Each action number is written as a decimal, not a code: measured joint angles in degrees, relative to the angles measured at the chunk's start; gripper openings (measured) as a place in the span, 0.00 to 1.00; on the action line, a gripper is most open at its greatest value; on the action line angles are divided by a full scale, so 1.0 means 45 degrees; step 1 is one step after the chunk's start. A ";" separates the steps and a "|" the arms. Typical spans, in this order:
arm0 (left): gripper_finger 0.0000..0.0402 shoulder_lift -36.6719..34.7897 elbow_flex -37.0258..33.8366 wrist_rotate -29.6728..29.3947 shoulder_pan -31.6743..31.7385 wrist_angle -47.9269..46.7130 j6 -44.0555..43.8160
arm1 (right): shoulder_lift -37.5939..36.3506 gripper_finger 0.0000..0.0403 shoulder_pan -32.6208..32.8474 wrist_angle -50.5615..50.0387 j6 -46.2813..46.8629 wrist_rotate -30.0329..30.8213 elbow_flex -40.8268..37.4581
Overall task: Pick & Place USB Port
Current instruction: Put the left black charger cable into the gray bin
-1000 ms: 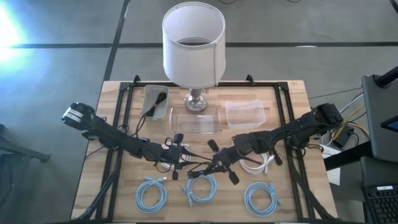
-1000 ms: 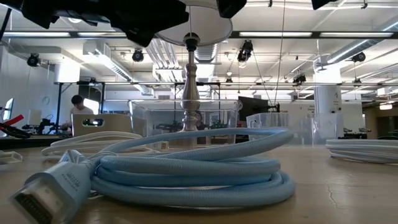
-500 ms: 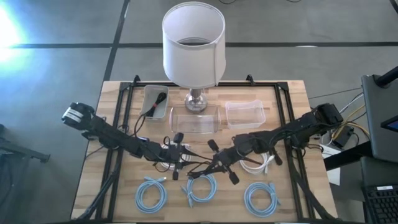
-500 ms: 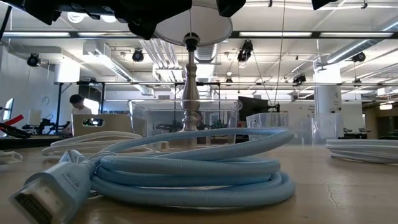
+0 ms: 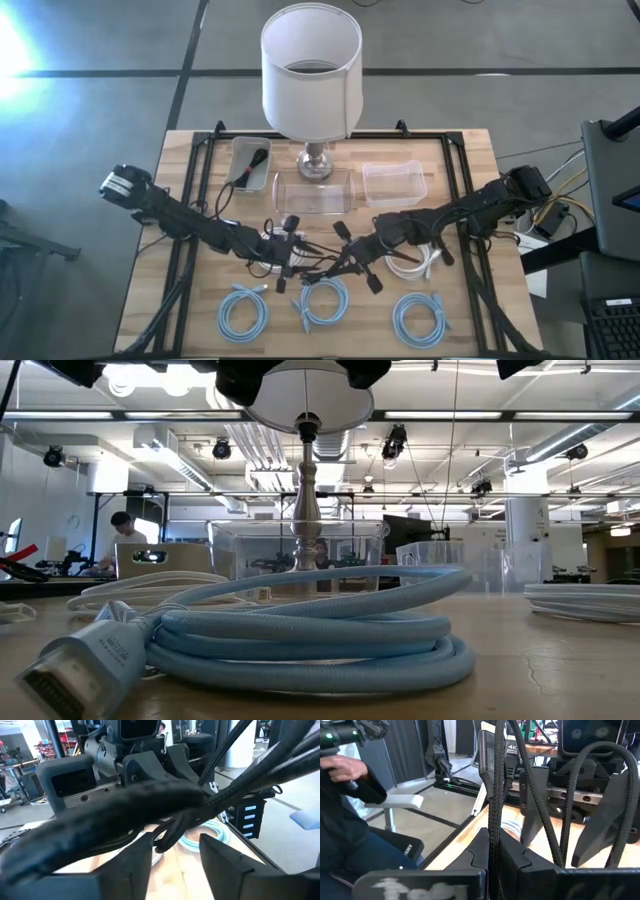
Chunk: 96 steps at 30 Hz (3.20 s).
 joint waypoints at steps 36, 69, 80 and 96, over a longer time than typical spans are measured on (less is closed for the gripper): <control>0.13 0.0470 0.0219 0.1127 0.0024 0.0356 0.0552 | 0.0014 0.03 -0.0057 -0.0908 0.0359 0.2783 -0.0034; 0.04 0.0461 0.0204 -0.1818 -0.0087 -0.1584 -0.0935 | -0.0209 0.41 -0.0120 -0.3473 0.0647 0.4814 0.0005; 0.05 0.0274 0.0194 -0.3417 -0.0097 -0.2294 -0.0973 | -0.0223 0.44 -0.0101 -0.4833 0.0686 0.5382 0.0005; 0.05 -0.2668 0.0528 -0.6376 -0.0175 -0.6894 -0.2437 | -0.0180 0.44 -0.0092 -0.5688 0.1424 0.5673 -0.0010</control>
